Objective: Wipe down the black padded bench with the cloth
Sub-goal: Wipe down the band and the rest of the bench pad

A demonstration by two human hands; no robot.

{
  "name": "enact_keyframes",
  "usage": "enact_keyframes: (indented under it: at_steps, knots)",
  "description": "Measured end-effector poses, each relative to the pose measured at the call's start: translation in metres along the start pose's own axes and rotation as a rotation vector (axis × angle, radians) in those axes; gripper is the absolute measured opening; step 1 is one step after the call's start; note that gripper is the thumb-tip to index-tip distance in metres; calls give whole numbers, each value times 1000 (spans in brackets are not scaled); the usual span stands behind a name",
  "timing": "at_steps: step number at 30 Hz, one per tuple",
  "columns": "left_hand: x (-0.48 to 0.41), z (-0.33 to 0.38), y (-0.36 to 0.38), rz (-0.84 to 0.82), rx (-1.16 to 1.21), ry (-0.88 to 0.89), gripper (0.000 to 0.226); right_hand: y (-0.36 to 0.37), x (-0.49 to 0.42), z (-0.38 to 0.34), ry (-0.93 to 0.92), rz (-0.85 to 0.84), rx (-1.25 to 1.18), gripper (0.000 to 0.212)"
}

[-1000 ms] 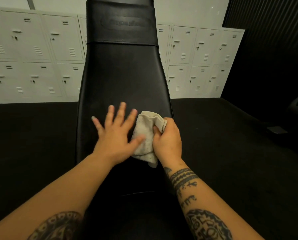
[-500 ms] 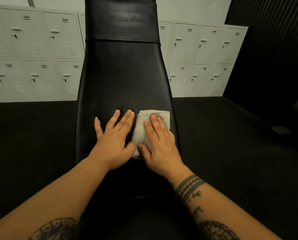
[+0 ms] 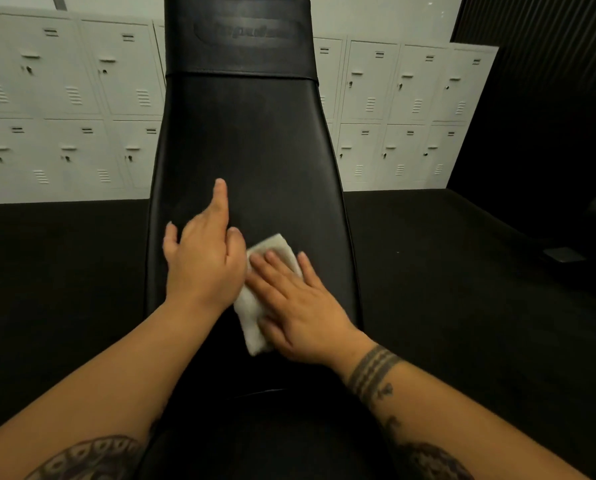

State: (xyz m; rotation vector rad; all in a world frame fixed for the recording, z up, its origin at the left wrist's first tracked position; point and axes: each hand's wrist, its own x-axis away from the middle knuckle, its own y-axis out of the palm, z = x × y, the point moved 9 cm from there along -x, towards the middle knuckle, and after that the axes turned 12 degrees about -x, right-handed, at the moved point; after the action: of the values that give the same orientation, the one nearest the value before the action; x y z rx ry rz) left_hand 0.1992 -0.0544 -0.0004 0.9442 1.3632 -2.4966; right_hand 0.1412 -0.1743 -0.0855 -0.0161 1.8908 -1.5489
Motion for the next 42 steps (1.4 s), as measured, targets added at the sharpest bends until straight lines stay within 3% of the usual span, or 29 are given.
enact_keyframes:
  at_steps: [2,7,11,13,18,25,28,30,33,36,39,42]
  knots:
    - [-6,-7,-6,25,-98,0,68,-6,20,13,23,12,58,76]
    - [-2,-36,-3,-92,-149,-53,67,-40,-7,69,431,145,46,85]
    - [6,-41,-14,-82,-28,-18,66,-58,-77,73,627,262,-79,108]
    - [8,-50,-25,-20,114,-96,65,-49,-106,52,579,235,-55,111]
    - [18,-82,-50,171,251,-341,61,4,-122,-33,250,108,-19,86]
    - [30,-95,-54,110,253,-350,57,69,-92,-116,-231,-252,95,65]
    - [34,-101,-55,87,265,-362,56,71,-62,-106,-351,-212,112,60]
    - [34,-106,-58,85,266,-370,56,52,-63,-81,-286,-49,90,59]
    - [36,-109,-58,52,271,-366,56,2,-98,-26,116,233,61,62]
    - [38,-111,-59,25,286,-341,56,-27,-142,7,455,297,-48,73]
    - [37,-118,-59,15,307,-347,54,-31,-177,3,454,260,-85,84]
    - [38,-122,-56,32,340,-338,52,-17,-189,-30,255,128,-1,90]
